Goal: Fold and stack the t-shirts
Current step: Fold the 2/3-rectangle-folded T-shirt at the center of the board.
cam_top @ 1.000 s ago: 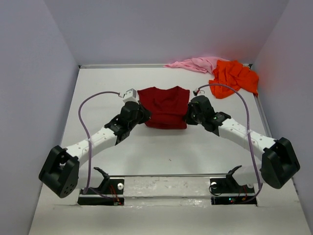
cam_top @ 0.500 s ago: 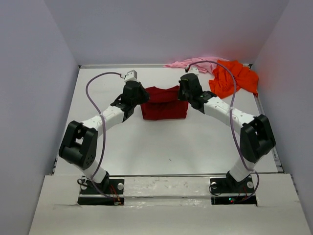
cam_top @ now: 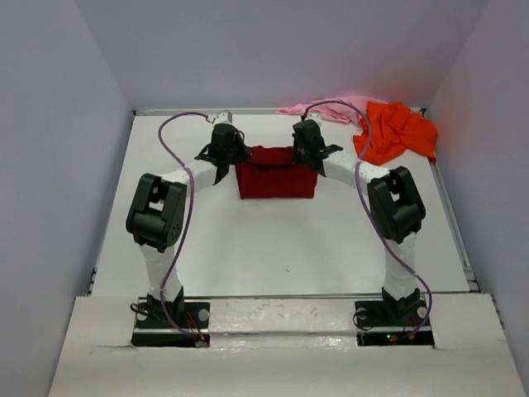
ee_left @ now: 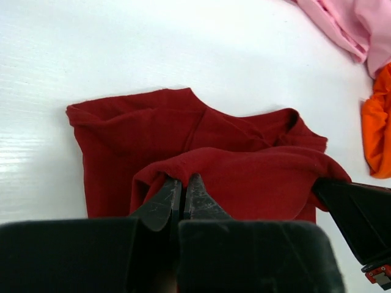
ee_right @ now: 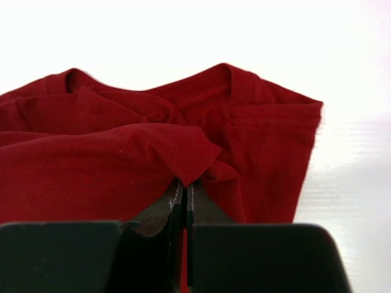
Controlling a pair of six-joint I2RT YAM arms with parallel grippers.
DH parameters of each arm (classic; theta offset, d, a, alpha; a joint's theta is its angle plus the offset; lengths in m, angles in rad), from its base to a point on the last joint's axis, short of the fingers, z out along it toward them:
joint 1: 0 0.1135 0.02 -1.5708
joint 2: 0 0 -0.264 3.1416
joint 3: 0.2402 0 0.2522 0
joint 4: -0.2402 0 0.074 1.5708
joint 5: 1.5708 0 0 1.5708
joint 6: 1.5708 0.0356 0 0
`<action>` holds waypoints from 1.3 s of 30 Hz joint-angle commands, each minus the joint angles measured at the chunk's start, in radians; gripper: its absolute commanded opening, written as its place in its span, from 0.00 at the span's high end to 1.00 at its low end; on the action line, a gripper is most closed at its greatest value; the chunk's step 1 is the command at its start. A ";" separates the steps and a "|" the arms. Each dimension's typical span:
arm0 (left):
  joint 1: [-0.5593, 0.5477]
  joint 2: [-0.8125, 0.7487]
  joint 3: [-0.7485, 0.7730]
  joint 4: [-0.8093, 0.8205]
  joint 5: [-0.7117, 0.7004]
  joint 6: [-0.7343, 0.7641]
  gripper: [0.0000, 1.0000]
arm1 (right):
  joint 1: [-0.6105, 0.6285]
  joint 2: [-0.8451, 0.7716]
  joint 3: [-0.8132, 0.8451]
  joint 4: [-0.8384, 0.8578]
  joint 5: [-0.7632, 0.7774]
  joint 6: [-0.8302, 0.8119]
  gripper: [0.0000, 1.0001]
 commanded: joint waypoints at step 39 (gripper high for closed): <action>0.061 -0.589 -0.083 -0.199 -0.046 0.180 0.34 | 0.095 0.021 0.163 -0.045 -0.325 -0.106 0.34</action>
